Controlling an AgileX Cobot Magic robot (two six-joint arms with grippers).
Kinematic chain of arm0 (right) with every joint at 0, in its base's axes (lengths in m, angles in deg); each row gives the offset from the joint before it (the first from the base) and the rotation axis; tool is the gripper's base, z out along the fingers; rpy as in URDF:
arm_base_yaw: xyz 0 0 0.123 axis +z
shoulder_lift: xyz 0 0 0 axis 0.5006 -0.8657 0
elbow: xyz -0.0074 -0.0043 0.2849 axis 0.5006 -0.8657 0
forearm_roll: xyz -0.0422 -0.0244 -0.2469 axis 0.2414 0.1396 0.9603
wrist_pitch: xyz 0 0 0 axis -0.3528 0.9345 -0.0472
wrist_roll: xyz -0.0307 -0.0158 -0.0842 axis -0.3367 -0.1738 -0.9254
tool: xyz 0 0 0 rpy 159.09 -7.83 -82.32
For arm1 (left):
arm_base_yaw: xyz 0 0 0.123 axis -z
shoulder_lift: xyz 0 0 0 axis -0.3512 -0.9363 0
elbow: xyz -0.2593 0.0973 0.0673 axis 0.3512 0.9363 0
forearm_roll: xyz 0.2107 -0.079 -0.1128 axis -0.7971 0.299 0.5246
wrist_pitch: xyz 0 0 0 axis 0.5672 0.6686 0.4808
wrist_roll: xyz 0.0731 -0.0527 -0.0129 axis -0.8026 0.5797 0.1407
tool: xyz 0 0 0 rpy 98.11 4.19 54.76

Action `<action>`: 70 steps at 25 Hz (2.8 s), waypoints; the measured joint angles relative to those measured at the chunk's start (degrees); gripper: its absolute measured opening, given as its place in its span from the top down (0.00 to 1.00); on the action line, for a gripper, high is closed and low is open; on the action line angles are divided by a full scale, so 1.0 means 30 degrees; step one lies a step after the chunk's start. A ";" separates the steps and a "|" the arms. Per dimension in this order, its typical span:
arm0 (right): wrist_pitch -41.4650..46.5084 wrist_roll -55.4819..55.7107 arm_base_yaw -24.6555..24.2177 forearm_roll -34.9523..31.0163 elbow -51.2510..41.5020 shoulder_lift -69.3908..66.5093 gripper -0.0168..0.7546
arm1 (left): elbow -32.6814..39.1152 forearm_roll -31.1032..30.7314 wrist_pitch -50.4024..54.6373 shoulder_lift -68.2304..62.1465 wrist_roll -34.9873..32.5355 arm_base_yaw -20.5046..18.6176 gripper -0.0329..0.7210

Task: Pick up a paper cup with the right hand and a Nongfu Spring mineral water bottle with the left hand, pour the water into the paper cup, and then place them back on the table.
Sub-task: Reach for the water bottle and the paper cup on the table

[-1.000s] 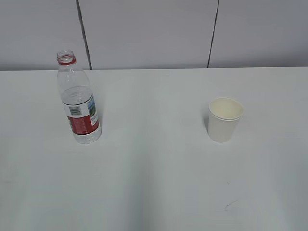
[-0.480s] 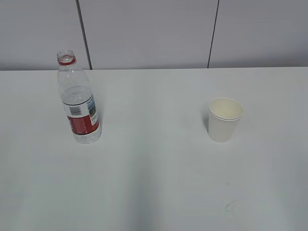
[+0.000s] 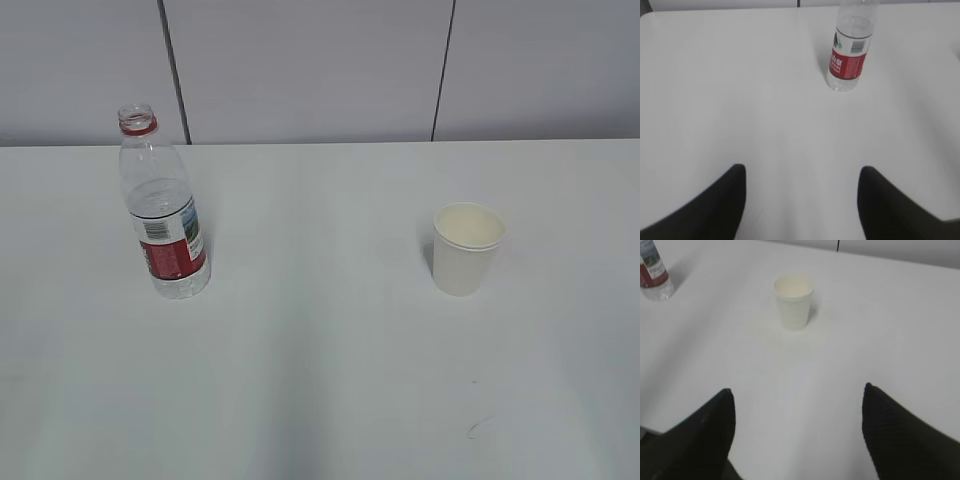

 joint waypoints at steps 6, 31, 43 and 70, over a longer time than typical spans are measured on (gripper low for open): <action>-0.4153 0.0000 0.0000 0.0000 0.0205 -0.2859 0.22 | -0.0514 -0.0223 -0.4958 -0.2154 0.0000 0.0000 0.37; -2.5701 0.0000 0.0000 0.0000 0.0430 -2.1417 0.22 | 0.2116 -0.0954 -2.8374 -1.9921 0.0000 0.0944 0.37; -3.4357 0.2504 0.0000 0.3528 -0.3605 -2.5187 0.22 | 0.4655 -0.2289 -3.7009 -2.5301 0.0000 0.1727 0.37; -4.2194 0.2674 0.0000 0.3581 -0.5280 -3.4003 0.22 | 0.4655 -0.2639 -3.7731 -2.5844 0.0000 0.1727 0.37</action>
